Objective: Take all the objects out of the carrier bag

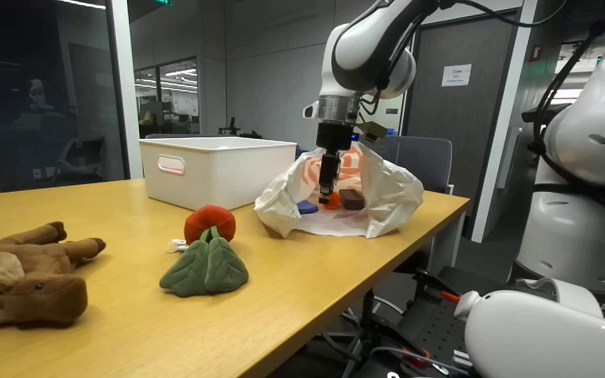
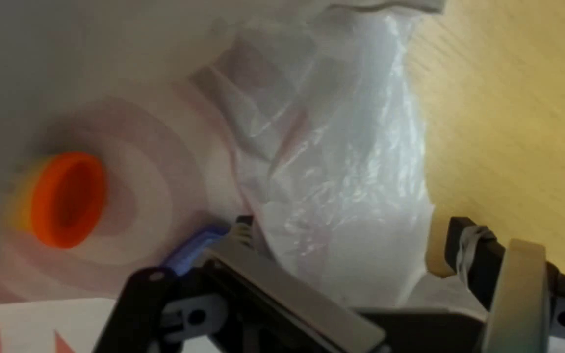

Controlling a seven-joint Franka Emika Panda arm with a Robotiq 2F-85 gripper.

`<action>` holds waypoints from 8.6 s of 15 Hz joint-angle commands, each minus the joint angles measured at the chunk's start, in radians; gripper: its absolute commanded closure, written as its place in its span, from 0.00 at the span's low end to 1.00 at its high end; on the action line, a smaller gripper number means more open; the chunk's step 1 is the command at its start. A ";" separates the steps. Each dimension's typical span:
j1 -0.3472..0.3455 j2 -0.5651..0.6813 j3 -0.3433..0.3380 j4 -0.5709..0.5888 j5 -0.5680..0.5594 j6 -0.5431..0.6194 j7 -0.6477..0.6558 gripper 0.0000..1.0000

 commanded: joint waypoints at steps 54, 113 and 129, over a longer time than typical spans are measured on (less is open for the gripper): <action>-0.127 0.345 0.021 0.186 -0.530 0.331 0.376 0.00; -0.127 0.005 0.045 0.134 -0.460 -0.081 0.159 0.96; 0.015 -0.104 -0.035 0.287 -0.153 -0.783 -0.411 0.96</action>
